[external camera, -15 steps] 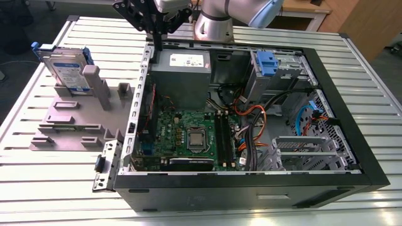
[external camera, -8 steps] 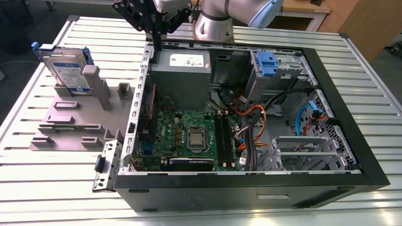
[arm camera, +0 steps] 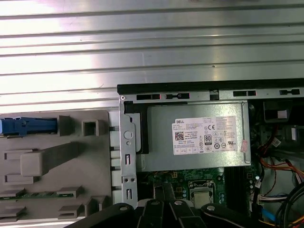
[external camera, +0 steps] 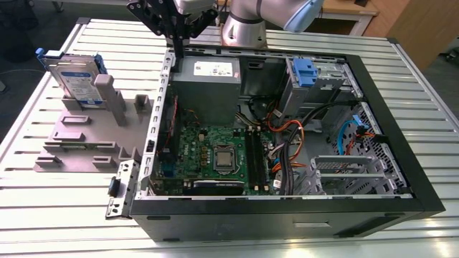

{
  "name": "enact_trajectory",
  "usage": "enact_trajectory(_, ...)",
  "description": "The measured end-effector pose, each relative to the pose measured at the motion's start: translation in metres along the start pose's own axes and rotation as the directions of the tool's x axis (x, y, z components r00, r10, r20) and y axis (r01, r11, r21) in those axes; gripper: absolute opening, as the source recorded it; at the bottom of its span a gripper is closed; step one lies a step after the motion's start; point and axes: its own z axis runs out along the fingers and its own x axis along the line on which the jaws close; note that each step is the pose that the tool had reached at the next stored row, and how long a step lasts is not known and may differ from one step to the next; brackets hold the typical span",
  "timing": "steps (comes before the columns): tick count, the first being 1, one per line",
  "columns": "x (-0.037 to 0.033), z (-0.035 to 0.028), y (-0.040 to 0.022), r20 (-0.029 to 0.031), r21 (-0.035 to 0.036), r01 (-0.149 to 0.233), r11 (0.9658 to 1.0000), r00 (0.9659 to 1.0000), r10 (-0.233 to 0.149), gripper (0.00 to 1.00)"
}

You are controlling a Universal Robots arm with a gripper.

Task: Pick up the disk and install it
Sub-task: 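Reach for the disk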

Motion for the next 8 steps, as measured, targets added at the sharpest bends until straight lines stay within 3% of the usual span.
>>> enact_trajectory(8, 0.0018, -0.0001, -0.0002, 0.0, 0.0, 0.0, 1.0, 1.0, 0.0, 0.11)
